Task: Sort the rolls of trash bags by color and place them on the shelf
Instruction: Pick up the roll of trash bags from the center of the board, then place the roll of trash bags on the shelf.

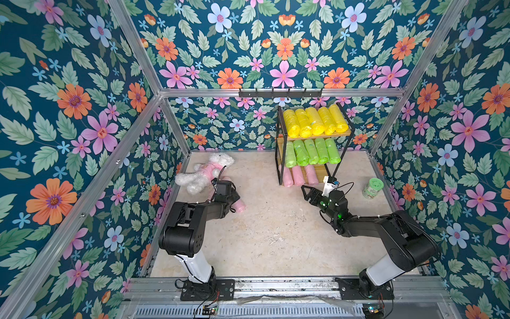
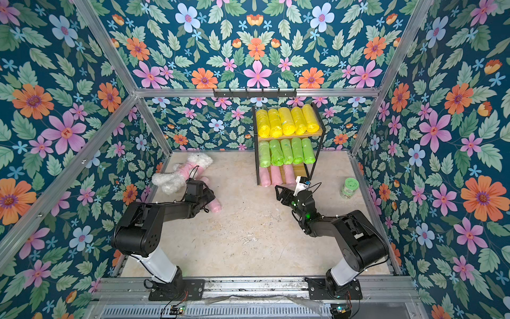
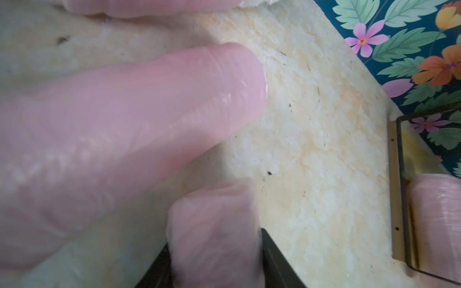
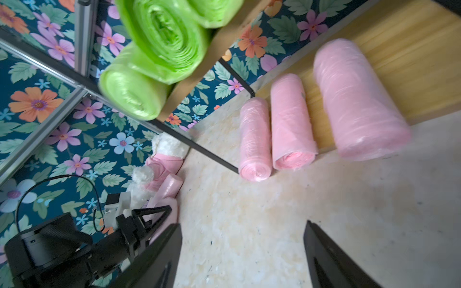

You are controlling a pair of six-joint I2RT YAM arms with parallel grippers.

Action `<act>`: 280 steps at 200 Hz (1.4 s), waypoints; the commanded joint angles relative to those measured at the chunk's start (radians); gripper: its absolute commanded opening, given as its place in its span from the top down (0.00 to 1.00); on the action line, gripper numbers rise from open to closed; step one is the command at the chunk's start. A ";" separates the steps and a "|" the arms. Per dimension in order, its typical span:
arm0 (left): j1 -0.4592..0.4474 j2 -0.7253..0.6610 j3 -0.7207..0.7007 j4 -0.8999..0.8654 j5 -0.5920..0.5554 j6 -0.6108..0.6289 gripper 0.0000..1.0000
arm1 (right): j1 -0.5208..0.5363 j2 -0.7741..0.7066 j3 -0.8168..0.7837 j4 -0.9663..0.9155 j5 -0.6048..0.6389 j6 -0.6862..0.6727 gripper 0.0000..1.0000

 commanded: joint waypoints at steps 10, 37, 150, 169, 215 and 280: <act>-0.019 -0.085 -0.083 0.099 0.068 -0.142 0.59 | 0.087 -0.048 -0.014 -0.005 -0.077 -0.026 0.19; -0.071 -0.175 -0.147 0.161 0.077 -0.243 0.61 | 0.189 -0.064 -0.018 0.044 -0.111 0.010 0.17; -0.357 -0.390 -0.173 0.236 -0.122 -0.406 0.61 | 0.410 0.072 0.089 0.191 -0.080 0.180 0.06; -0.381 -0.407 -0.177 0.243 -0.139 -0.414 0.61 | 0.422 0.073 0.096 0.181 -0.042 0.189 0.06; -0.413 -0.426 -0.203 0.281 -0.151 -0.455 0.61 | 0.438 0.145 0.122 0.192 -0.015 0.199 0.08; -0.436 -0.435 -0.207 0.291 -0.166 -0.458 0.61 | 0.449 0.187 0.148 0.248 -0.020 0.219 0.22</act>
